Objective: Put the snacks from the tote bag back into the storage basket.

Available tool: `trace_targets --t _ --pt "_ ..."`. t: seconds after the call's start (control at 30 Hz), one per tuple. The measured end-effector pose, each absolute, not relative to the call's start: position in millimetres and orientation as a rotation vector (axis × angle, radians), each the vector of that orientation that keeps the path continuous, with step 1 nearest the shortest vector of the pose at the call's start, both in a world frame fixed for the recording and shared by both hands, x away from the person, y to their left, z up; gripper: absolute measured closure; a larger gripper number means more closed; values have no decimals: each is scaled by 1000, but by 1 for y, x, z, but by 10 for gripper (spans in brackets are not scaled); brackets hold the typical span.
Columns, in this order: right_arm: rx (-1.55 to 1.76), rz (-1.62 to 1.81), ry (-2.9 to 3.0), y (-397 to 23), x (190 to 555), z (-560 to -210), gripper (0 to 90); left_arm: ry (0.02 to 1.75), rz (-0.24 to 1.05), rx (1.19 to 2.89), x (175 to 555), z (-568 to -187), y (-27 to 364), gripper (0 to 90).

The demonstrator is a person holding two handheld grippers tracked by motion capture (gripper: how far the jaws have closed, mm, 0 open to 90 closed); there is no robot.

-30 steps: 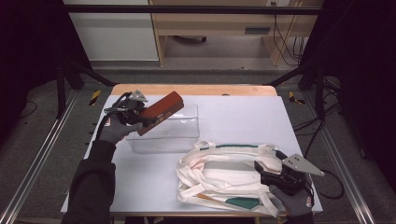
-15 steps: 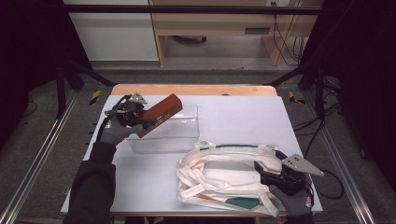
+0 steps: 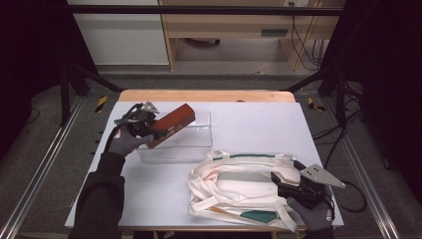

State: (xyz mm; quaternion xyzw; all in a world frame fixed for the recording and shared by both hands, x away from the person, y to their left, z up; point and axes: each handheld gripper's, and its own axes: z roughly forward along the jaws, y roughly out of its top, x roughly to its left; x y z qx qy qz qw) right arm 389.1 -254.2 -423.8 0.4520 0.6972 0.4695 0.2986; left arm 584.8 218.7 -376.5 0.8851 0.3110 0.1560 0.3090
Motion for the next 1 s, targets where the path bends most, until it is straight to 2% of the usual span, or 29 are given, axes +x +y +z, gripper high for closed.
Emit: trace_targets --t 1.0 --pt "1203 1243 1856 -254 390 -425 135 842 350 2410 594 -412 206 431"
